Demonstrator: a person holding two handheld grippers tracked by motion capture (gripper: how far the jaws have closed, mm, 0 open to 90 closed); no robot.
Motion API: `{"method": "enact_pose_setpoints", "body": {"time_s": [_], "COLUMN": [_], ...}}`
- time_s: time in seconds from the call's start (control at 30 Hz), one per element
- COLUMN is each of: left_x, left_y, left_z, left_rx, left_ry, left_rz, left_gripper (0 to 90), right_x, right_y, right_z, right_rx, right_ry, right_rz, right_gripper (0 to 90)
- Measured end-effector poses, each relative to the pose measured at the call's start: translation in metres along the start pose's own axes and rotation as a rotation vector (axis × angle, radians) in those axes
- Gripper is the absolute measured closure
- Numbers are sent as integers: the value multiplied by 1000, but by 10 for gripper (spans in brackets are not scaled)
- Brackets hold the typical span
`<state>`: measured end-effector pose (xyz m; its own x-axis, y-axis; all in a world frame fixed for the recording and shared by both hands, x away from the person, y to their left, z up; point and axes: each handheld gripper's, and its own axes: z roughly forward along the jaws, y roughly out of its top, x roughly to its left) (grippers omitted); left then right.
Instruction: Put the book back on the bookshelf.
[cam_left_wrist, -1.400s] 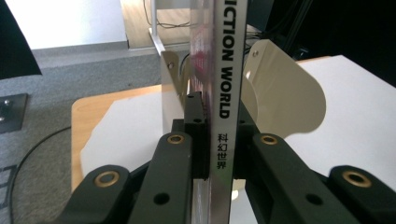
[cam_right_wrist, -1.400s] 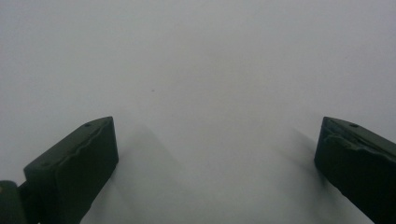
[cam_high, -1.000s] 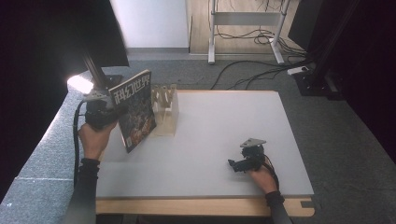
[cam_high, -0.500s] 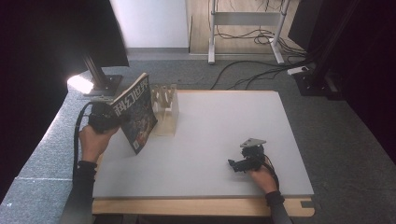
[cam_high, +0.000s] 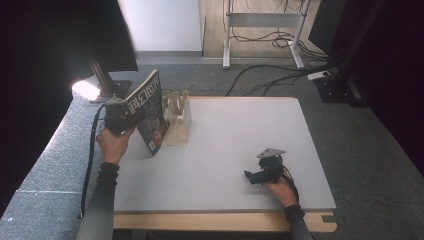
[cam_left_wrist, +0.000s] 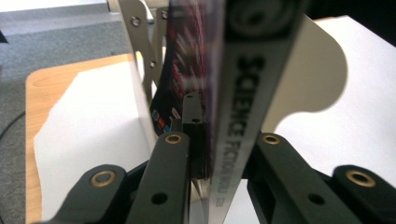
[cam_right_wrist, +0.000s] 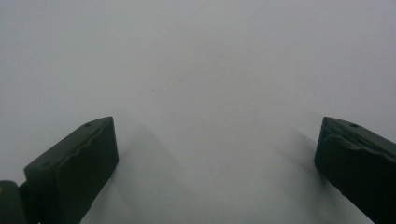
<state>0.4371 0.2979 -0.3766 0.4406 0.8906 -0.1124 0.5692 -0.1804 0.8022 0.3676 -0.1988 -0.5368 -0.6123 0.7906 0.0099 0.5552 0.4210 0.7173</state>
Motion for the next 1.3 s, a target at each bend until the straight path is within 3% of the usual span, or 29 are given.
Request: {"method": "enact_pose_setpoints", "body": {"time_s": [0.17, 0.27, 0.33, 0.5, 0.73, 0.97, 1.3], "left_x": [7, 10, 10, 10, 6, -1, -2], "left_y": [-3, -7, -8, -8, -12, -18, -31], "left_z": [-2, -4, -7, -15, -24, -35, -53], "left_rx": [-1, -23, -38, -52, -67, -51, -77], "left_ry": [11, 11, 4, 9, 0, -1, -57], "left_rz": [-12, -6, -17, 0, 20, 55, 46], "left_gripper": [796, 715, 614, 389, 250, 136, 72], "right_x": [0, 0, 0, 0, 0, 0, 0], "right_y": [0, 0, 0, 0, 0, 0, 1], "right_z": [0, 0, 0, 0, 0, 0, 0], "right_rx": [0, 0, 0, 1, 0, 1, 2], "right_ry": [0, -1, -1, -1, -3, -2, -2], "right_rz": [-1, 2, 1, 0, 1, 2, 1], "right_gripper": [0, 0, 0, 0, 0, 0, 0]}}
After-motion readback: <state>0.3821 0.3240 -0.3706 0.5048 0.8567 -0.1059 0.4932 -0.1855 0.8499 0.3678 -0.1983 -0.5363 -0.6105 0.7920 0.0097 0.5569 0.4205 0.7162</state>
